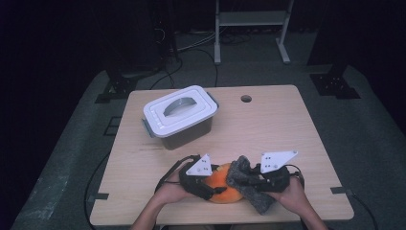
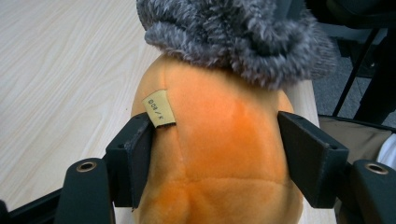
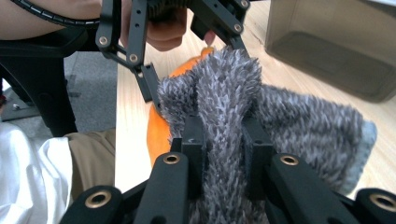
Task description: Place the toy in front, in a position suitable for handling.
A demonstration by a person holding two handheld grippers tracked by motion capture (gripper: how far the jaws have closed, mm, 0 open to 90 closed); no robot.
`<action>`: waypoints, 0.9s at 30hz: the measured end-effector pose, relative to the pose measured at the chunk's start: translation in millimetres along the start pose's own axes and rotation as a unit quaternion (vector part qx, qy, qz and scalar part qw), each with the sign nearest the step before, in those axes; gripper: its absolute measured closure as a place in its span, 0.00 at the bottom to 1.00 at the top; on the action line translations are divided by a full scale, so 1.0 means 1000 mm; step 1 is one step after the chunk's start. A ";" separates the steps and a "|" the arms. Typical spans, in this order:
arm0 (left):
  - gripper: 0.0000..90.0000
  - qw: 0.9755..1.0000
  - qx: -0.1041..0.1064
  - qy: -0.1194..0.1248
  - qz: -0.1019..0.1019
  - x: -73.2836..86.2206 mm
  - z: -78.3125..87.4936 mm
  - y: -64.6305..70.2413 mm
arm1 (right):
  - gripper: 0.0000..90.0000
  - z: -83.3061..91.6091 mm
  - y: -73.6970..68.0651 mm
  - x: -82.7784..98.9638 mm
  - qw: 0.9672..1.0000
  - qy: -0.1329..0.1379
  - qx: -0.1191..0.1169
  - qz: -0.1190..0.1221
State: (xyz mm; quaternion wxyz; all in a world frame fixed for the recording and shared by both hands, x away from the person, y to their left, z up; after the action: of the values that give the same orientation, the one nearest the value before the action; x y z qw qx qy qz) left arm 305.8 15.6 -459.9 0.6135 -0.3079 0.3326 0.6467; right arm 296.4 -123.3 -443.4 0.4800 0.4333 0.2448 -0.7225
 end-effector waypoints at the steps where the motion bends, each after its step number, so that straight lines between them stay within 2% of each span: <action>1: 0.34 1.000 0.003 0.005 0.002 0.002 0.001 0.000 | 0.83 0.001 0.004 0.006 1.000 -0.002 -0.001 -0.009; 6: 0.34 1.000 0.008 0.011 0.009 0.005 0.004 -0.002 | 0.82 0.006 0.012 0.020 1.000 -0.009 0.000 -0.027; 7: 0.34 1.000 0.010 0.013 0.008 0.006 0.005 -0.002 | 0.82 0.008 0.016 0.026 0.999 -0.013 0.000 -0.040; 10: 0.34 1.000 0.013 0.009 0.001 0.006 0.006 0.000 | 0.82 0.010 0.018 0.026 0.999 -0.007 0.000 -0.048; 11: 0.34 1.000 0.017 0.008 -0.009 0.007 0.006 0.002 | 0.82 0.012 0.018 0.019 0.999 0.011 0.001 -0.052; 14: 0.34 1.000 0.020 0.004 -0.021 0.007 0.005 0.003 | 0.82 0.012 0.017 0.011 0.998 0.025 -0.001 -0.054; 17: 0.34 1.000 0.023 0.006 -0.018 0.009 0.006 0.004 | 0.82 0.006 0.015 0.012 0.998 0.018 -0.008 -0.053; 22: 0.34 1.000 0.026 0.009 -0.015 0.010 0.006 0.003 | 0.82 0.006 0.017 0.019 0.998 0.010 -0.011 -0.061; 23: 0.34 0.999 0.028 0.008 -0.014 0.011 0.008 0.003 | 0.82 0.005 0.019 0.025 0.997 0.003 -0.017 -0.073; 27: 0.33 0.999 0.029 0.010 -0.009 0.011 0.008 0.002 | 0.82 0.007 0.021 0.031 0.996 -0.003 -0.023 -0.091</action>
State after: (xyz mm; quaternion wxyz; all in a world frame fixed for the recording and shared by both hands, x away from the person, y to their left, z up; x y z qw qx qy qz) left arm 302.8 28.0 -463.7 0.6245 -0.2992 0.3544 0.6284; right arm 307.1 -152.5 -465.3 0.4230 0.3960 0.2980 -0.7586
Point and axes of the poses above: each handheld gripper's, and its own axes: z roughly backward along the jaws, x roughly out of its underside, y roughly to its right, the point moved 8 cm from there along -z, roughly forward along the jaws, and after that the axes turned 11 degrees about x, right-handed, at the moved point
